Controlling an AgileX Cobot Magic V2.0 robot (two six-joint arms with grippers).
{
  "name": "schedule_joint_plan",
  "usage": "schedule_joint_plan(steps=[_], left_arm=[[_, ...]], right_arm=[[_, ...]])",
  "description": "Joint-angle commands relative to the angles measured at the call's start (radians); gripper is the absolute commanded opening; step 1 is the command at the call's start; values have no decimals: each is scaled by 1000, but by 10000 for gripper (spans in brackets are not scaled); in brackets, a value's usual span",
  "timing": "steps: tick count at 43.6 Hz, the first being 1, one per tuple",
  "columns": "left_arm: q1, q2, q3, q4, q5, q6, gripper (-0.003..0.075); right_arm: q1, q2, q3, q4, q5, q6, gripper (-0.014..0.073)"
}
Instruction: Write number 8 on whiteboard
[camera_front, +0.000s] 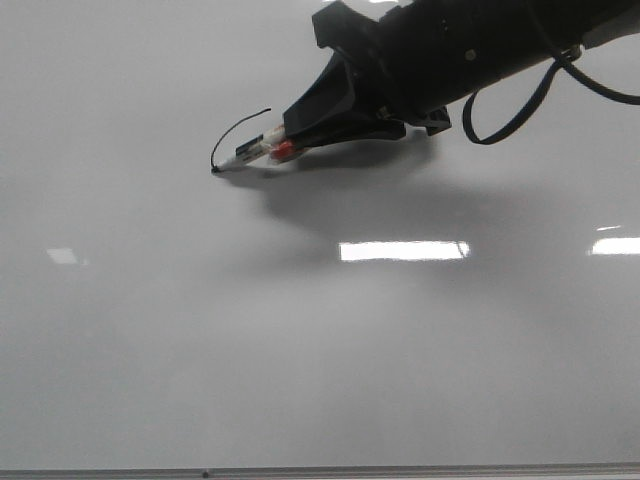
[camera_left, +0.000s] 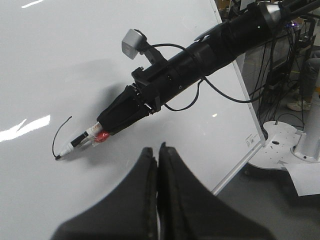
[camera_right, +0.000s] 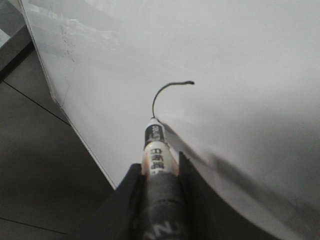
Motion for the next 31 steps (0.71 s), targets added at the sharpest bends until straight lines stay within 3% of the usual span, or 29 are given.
schedule_joint_plan(steps=[1, 14, 31], left_arm=[[0, 5, -27, -16, -75, -10, -20], [0, 5, -27, -16, -75, -10, -21], [0, 5, -27, -16, -75, -10, -20]], right_arm=[[-35, -58, 3, 12, -19, -11, -67], [-120, -87, 93, -10, 22, -16, -67], [-63, -69, 144, 18, -11, -56, -67]])
